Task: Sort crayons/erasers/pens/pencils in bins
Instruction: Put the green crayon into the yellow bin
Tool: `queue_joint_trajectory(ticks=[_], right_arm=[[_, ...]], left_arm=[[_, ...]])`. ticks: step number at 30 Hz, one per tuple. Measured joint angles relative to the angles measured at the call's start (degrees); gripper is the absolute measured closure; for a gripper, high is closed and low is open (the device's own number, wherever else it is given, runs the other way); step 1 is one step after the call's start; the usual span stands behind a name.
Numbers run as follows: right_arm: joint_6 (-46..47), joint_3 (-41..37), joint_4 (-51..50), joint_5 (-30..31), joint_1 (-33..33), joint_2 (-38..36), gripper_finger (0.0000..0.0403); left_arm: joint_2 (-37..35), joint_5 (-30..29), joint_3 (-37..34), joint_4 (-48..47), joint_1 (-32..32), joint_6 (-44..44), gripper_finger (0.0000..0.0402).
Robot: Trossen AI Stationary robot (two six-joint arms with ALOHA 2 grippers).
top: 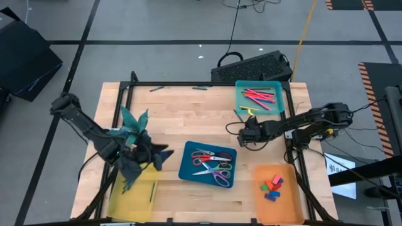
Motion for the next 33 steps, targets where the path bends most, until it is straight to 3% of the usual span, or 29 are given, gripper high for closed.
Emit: queue_joint_trajectory(ticks=[3,6,11,18,24,28,33], right_arm=[[-1.30,-0.18,0.86,0.01,0.02,-3.09,0.0390],[-1.82,-0.22,0.99,-1.06,0.12,-7.26,0.0388],[-10.75,0.89,7.53,2.00,0.42,-15.37,0.0388],[-33.10,1.33,41.97,2.31,3.40,-22.74,0.0388],[-45.09,1.44,68.37,1.42,6.55,-21.72,0.0387],[-45.27,1.82,75.53,-1.37,8.34,-19.97,0.0387],[-47.45,7.38,76.29,-1.44,10.65,-16.44,0.0387]], left_arm=[[0.04,-0.12,0.00,8.27,3.57,13.90,0.0144],[0.02,3.94,0.00,16.31,6.52,26.57,0.0144],[0.04,10.15,0.00,25.07,10.70,39.45,0.0144],[0.04,13.73,0.02,29.26,14.76,43.41,0.0144],[0.04,22.83,0.02,35.43,17.21,49.45,0.0144],[0.91,23.12,0.03,40.33,18.65,55.92,0.0144],[2.63,29.95,0.24,48.68,21.54,56.92,0.0144]])
